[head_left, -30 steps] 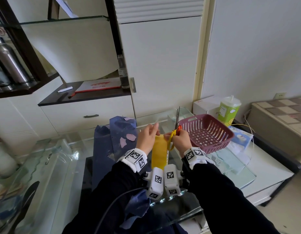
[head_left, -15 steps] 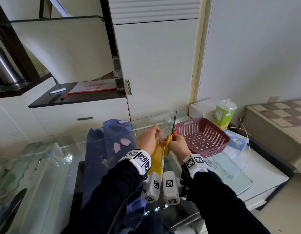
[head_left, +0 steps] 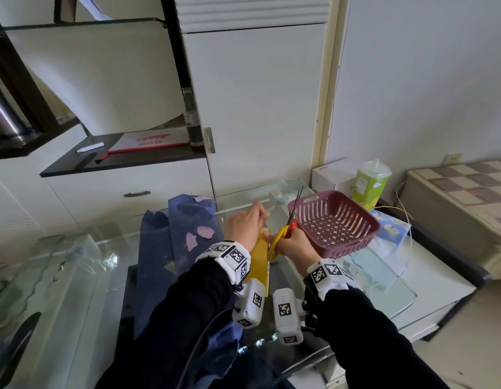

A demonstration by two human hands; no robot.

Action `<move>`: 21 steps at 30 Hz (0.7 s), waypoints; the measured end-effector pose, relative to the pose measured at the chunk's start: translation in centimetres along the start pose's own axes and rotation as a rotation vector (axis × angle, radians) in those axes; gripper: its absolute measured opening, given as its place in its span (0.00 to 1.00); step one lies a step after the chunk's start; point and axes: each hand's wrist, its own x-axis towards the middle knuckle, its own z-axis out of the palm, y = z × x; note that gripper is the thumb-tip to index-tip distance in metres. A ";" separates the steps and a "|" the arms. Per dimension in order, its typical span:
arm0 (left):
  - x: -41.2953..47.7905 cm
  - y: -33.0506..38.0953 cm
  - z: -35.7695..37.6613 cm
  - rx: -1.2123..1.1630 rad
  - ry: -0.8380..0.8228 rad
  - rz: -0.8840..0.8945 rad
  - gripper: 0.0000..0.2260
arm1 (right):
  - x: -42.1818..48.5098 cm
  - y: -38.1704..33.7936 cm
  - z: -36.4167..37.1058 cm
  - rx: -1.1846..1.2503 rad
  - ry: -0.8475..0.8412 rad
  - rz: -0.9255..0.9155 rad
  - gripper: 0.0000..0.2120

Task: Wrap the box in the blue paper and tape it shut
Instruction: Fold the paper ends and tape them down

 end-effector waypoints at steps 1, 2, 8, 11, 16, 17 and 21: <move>0.0 -0.1 0.1 0.018 0.007 -0.004 0.15 | -0.1 0.0 0.1 -0.011 -0.004 0.016 0.14; 0.0 -0.2 0.2 0.031 0.008 -0.007 0.15 | -0.1 0.0 0.1 -0.013 -0.010 0.030 0.15; 0.0 -0.4 0.0 0.064 0.003 -0.001 0.15 | -0.5 0.0 0.1 -0.024 -0.136 0.107 0.14; -0.1 -0.2 -0.1 0.084 0.009 0.019 0.15 | -0.6 -0.1 0.0 0.018 -0.161 0.115 0.12; 0.0 -0.2 -0.4 0.069 -0.007 0.011 0.14 | -0.3 -0.3 0.2 0.007 -0.215 0.147 0.12; 0.0 -0.3 -0.5 0.054 -0.008 0.007 0.14 | -0.2 -0.3 0.3 -0.011 -0.218 0.146 0.13; 0.1 -0.5 -1.3 -0.017 -0.012 -0.035 0.13 | 0.2 -0.7 0.9 -0.060 -0.225 0.137 0.14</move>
